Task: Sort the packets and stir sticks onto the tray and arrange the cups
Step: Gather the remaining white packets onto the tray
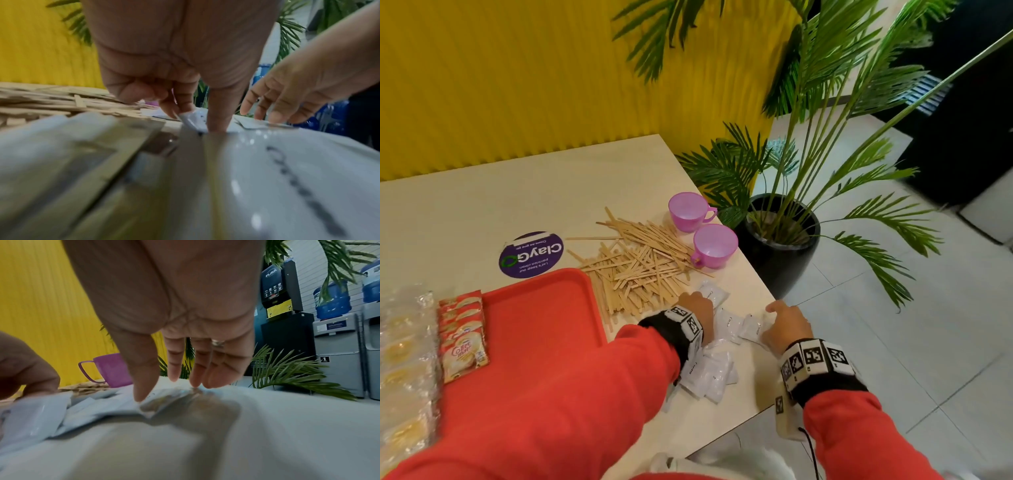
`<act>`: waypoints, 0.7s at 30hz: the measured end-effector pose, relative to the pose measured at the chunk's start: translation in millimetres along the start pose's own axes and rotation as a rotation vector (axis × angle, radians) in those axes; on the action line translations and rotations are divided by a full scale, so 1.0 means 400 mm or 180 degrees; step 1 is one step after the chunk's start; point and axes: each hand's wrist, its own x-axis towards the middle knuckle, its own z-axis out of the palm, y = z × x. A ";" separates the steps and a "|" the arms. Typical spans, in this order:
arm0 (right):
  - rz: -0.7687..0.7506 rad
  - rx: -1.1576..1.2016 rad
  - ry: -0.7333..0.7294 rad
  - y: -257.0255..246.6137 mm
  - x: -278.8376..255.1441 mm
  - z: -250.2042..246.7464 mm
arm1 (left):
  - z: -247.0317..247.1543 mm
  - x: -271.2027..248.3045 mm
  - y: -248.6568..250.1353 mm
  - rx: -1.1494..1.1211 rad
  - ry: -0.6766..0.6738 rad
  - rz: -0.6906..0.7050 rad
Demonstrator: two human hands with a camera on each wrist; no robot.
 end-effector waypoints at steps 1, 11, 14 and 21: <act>-0.0036 -0.0105 -0.0001 -0.003 -0.004 0.000 | -0.005 -0.001 0.002 -0.0164 -0.0018 -0.0039; -0.0719 0.0776 -0.0234 -0.024 -0.020 -0.062 | -0.042 -0.019 -0.043 -0.2714 0.0666 -0.0349; -0.1370 0.1155 -0.0620 -0.078 -0.036 -0.085 | -0.059 -0.013 -0.056 -0.2805 0.0530 -0.0347; -0.1537 0.1258 -0.0308 -0.173 -0.029 -0.062 | -0.084 -0.045 -0.056 -0.4258 -0.0606 -0.0306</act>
